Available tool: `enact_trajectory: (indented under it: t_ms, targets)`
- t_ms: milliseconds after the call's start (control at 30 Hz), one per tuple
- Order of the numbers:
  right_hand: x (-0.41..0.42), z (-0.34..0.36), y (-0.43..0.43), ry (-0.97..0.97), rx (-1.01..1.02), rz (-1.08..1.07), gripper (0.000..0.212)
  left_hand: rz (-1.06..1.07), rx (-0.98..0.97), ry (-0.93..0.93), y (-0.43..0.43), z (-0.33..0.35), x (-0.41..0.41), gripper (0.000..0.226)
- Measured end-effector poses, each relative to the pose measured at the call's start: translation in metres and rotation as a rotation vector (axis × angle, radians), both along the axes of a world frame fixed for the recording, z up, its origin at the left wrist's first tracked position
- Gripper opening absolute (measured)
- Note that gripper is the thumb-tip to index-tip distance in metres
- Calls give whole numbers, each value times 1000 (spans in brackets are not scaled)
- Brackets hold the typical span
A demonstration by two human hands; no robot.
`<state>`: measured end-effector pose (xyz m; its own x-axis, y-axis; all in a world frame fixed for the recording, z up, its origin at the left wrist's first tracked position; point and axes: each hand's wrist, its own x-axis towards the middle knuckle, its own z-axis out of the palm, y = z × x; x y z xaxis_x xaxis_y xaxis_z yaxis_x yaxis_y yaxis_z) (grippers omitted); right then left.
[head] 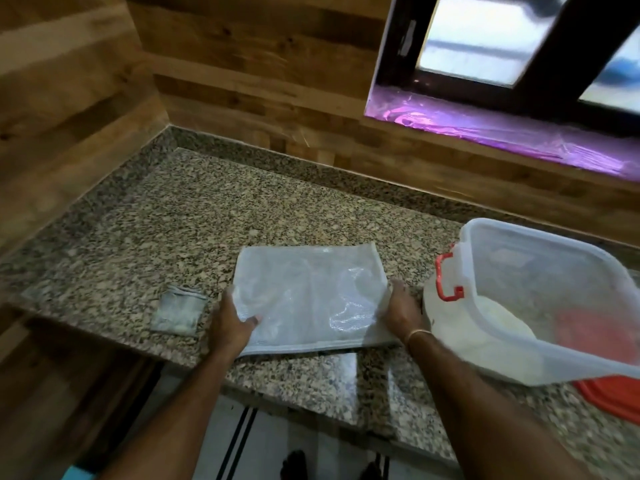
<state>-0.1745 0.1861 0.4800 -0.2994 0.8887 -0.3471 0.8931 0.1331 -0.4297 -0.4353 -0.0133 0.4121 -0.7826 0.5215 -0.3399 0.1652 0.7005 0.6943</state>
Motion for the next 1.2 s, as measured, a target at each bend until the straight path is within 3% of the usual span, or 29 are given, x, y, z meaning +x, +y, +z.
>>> enact_trajectory:
  t_ms: [133, 300, 467, 600, 733, 933, 1200]
  targets:
    - [3, -11, 0, 78, -10, -9, 44, -34, -70, 51, 12, 9, 10, 90]
    - [-3, 8, -11, 208, 98, 19, 53, -63, -137, 222, 40, 39, 36, 88]
    - [0, 61, -6, 386, 246, 128, 68, -165, 49, 256, 82, 92, 65, 84]
    - [41, 118, 14, 580, 420, 135, 61, -257, 261, 303, 122, 146, 117, 76]
    - [123, 159, 37, 734, 563, 89, 51, -360, 356, 410, 161, 186, 203, 72]
    - [296, 152, 99, 603, 554, -179, 50, -583, 361, 485, 223, 197, 367, 78]
    - [467, 63, 151, 342, 263, -426, 61, -925, 170, 422, 280, 168, 515, 100]
